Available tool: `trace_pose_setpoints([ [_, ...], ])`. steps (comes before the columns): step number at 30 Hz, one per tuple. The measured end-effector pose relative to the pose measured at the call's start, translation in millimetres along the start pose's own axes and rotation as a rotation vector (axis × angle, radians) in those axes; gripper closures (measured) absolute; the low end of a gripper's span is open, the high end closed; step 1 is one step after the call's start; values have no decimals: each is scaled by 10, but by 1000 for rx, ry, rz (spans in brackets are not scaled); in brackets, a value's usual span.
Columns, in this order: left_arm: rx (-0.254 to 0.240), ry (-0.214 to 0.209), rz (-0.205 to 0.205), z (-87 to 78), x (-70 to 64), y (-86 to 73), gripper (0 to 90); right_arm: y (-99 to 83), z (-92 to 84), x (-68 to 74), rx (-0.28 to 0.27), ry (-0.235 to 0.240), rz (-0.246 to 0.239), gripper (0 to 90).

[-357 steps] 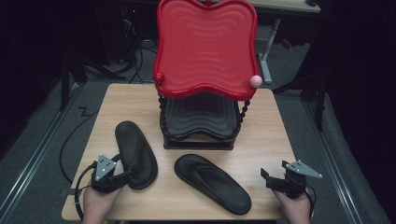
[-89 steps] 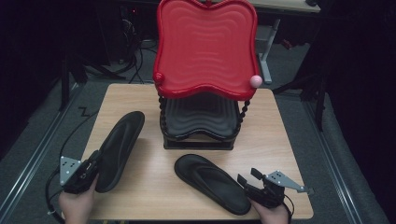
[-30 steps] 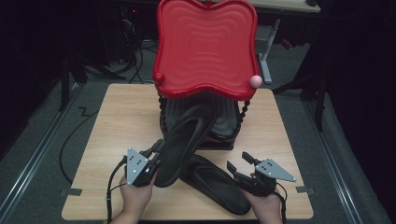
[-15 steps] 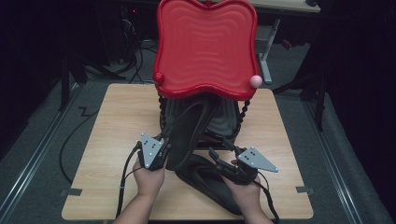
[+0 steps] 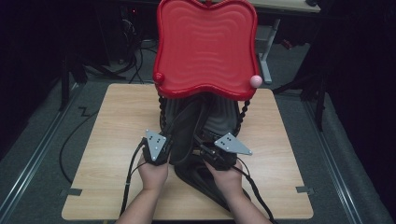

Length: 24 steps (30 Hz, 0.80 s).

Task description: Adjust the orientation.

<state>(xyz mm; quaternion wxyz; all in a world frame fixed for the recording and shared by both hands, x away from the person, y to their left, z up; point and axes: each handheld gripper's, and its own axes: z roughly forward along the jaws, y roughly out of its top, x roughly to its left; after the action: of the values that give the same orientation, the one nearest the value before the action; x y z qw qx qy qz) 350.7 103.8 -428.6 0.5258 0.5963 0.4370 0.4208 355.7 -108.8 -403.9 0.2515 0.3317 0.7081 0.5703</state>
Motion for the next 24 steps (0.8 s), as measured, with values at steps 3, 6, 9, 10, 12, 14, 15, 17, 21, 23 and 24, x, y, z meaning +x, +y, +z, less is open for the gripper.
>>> trace_pose_setpoints([
  [3,9,-5,-2,17,6,-44,844,-38,60,-42,29,-10,4,684],
  [6,9,-6,1,25,-4,-70,835,-68,109,-64,51,-21,-5,745],
  [9,14,-8,-7,25,1,-63,830,-69,143,-103,47,-19,-1,759],
  [10,15,-11,-9,21,1,-61,827,-64,163,-122,51,-32,-5,767],
  [12,9,-20,-2,7,-8,-56,816,-67,197,-165,54,-37,7,777],
  [14,9,-17,7,0,-21,-53,807,-74,229,-201,62,-50,13,780],
  [15,11,-11,12,-1,-26,-54,807,-78,244,-221,62,-56,12,777],
  [17,14,0,9,1,-33,-56,811,-75,238,-241,64,-66,24,757],
  [21,12,1,6,1,-38,-56,812,-12,82,-164,-1,-34,20,684],
  [23,13,-1,2,-1,-36,-56,811,-6,43,-89,-9,1,1,614],
  [24,13,-1,-1,-1,-36,-55,811,-14,50,-54,-2,6,-10,593],
])
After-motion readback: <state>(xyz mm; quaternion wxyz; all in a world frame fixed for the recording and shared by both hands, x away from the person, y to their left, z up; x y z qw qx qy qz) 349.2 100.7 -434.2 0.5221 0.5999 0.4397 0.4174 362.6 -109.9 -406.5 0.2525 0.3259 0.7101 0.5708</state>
